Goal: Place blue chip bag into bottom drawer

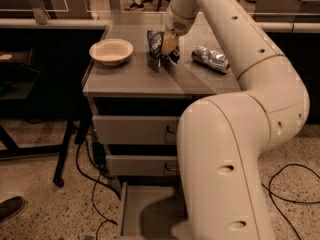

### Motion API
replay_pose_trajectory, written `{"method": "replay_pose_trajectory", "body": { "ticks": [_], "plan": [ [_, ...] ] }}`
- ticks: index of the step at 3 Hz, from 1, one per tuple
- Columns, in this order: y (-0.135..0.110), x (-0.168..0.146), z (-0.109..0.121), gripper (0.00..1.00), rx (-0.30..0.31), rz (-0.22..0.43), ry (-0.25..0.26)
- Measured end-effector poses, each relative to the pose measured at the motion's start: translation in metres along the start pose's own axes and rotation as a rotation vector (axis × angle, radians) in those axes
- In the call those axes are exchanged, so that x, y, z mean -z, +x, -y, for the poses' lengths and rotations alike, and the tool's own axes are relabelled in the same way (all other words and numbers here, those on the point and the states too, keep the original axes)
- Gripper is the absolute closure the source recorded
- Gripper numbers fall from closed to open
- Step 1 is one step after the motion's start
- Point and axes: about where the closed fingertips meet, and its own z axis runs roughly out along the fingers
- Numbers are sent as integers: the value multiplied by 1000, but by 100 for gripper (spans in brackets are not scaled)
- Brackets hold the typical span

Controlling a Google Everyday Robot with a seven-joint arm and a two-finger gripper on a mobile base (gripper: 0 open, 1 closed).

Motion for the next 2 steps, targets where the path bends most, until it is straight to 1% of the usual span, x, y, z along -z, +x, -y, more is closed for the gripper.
{"method": "replay_pose_trajectory", "body": {
  "ticks": [1,2],
  "plan": [
    [-15,24,2,100,30,54,34],
    [-20,52,2,100,45,90,81]
  ]
}}
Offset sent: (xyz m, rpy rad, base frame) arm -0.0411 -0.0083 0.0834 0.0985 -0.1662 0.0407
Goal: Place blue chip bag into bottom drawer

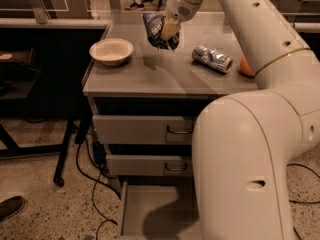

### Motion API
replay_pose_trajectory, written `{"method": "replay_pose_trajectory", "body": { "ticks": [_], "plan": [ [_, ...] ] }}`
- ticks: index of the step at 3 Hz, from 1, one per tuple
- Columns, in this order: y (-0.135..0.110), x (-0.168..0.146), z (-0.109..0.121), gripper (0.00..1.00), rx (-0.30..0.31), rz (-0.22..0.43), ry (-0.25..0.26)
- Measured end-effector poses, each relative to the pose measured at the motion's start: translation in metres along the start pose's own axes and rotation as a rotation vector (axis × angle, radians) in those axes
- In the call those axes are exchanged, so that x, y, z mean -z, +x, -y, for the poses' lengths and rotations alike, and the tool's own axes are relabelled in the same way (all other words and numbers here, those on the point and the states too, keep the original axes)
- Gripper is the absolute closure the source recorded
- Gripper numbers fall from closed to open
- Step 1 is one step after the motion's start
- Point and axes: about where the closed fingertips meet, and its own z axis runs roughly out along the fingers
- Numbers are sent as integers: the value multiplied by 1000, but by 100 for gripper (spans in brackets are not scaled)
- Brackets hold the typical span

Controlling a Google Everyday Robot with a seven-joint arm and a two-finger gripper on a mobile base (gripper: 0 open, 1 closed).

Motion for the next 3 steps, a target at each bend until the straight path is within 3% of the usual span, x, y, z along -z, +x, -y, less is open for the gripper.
{"method": "replay_pose_trajectory", "body": {
  "ticks": [1,2,3],
  "plan": [
    [0,0,0,100,0,0,0],
    [3,11,-18,100,-14,-6,-27],
    [10,48,-46,100,-94,-23,-11]
  ]
}}
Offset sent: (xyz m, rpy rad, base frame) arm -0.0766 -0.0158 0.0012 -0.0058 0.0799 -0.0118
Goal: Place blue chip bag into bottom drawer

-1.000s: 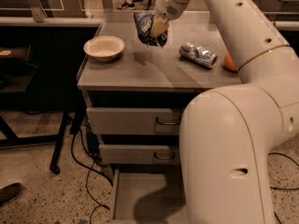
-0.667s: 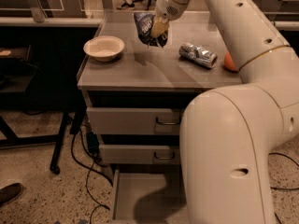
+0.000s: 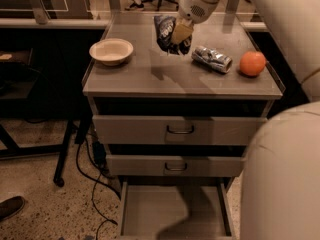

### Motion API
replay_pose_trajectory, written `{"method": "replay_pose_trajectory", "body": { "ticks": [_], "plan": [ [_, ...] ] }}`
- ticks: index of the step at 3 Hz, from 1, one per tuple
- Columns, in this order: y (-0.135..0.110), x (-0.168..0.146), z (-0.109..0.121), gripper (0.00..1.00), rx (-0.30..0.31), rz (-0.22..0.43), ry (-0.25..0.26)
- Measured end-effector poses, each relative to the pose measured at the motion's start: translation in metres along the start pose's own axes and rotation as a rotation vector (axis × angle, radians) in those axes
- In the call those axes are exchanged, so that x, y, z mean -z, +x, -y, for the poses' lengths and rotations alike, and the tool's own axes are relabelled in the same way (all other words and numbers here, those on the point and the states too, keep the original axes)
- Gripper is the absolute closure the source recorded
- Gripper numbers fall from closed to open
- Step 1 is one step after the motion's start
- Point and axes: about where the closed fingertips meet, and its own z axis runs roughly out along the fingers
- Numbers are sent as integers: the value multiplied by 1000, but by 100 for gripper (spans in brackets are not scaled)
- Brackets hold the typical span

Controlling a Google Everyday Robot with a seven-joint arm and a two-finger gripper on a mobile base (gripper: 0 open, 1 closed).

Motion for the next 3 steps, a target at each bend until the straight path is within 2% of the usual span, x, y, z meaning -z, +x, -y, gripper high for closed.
{"method": "replay_pose_trajectory", "body": {
  "ticks": [1,2,3],
  "plan": [
    [2,38,-36,100,-111,-17,36],
    [16,45,-84,100,-216,-49,6],
    [31,20,-108,100,-227,-102,-52]
  ]
}}
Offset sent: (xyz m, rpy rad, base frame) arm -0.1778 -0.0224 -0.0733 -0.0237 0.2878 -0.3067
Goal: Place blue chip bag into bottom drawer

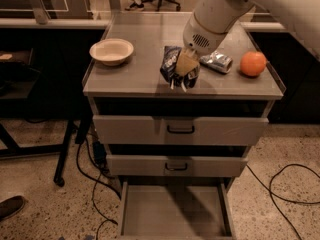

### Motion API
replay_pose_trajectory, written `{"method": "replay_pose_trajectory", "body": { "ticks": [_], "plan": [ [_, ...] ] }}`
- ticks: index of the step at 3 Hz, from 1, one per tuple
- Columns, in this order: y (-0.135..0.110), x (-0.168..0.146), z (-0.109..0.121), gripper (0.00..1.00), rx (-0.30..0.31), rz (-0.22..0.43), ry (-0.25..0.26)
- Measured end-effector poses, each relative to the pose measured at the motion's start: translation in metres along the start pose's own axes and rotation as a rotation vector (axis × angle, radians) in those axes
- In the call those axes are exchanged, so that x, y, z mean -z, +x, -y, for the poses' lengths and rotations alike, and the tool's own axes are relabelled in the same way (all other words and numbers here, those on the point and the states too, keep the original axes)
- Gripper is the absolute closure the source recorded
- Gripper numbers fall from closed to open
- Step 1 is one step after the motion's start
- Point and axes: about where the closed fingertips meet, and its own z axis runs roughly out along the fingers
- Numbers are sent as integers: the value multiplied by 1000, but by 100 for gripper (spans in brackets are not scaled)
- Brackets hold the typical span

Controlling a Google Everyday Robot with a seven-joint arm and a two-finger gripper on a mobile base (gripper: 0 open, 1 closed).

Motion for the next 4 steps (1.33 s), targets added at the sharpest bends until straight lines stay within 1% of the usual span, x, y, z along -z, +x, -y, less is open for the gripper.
{"method": "replay_pose_trajectory", "body": {
  "ticks": [1,2,3,4],
  "plan": [
    [-2,5,4,100,0,8,11],
    [10,20,-10,100,-23,29,-2],
    [37,18,-43,100,-88,39,-69],
    [72,-20,-91,100,-168,14,-204]
  ]
}}
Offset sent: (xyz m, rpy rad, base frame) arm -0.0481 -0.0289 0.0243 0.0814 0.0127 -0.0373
